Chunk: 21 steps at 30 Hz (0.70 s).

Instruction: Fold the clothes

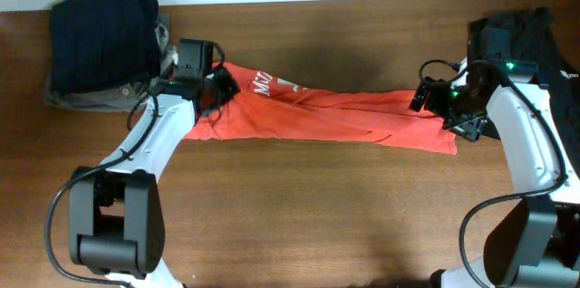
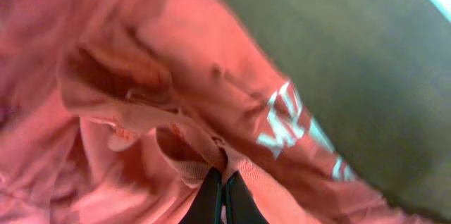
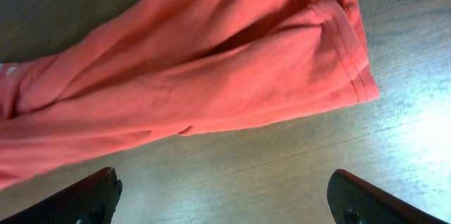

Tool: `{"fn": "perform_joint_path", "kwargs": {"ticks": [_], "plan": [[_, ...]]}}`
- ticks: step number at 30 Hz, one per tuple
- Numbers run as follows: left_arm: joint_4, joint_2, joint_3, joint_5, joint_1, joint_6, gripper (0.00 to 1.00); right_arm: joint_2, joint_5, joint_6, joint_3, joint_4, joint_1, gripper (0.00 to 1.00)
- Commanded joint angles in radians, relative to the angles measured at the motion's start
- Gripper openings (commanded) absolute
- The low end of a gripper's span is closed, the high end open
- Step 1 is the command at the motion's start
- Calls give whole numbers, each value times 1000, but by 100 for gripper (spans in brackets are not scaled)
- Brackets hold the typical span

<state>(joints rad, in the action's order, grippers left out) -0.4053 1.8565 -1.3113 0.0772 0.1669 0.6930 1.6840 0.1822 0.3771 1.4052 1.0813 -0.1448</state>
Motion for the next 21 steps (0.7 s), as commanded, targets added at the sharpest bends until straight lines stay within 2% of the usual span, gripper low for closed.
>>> {"fn": "perform_joint_path", "kwargs": {"ticks": [1, 2, 3, 5, 6, 11, 12, 16, 21], "plan": [[32, 15, -18, -77, -3, -53, 22, 7, -13, -7, -13, 12, 8, 98], [45, 18, -18, -76, -3, -74, 57, 7, -13, -7, -17, 15, 8, 98], [56, 20, -18, -74, -3, -98, 76, 7, -13, -7, -22, 15, 8, 98], [70, 23, -18, -74, -3, -137, 94, 8, -13, -7, -34, 14, 8, 98], [72, 23, -18, -74, -3, -148, 98, 7, -13, -7, -40, 13, 8, 98], [51, 23, -18, -73, -3, -183, 98, 7, -12, -8, -94, -11, 8, 98], [26, 23, -18, -69, -3, -183, 95, 7, -12, -7, -106, -11, 8, 98], [-75, 25, -18, -67, -3, -183, 71, 7, 32, -6, -137, 5, 8, 97], [-110, 43, -17, -68, -3, -191, 71, 7, 126, 51, -171, -35, 8, 97]]}}
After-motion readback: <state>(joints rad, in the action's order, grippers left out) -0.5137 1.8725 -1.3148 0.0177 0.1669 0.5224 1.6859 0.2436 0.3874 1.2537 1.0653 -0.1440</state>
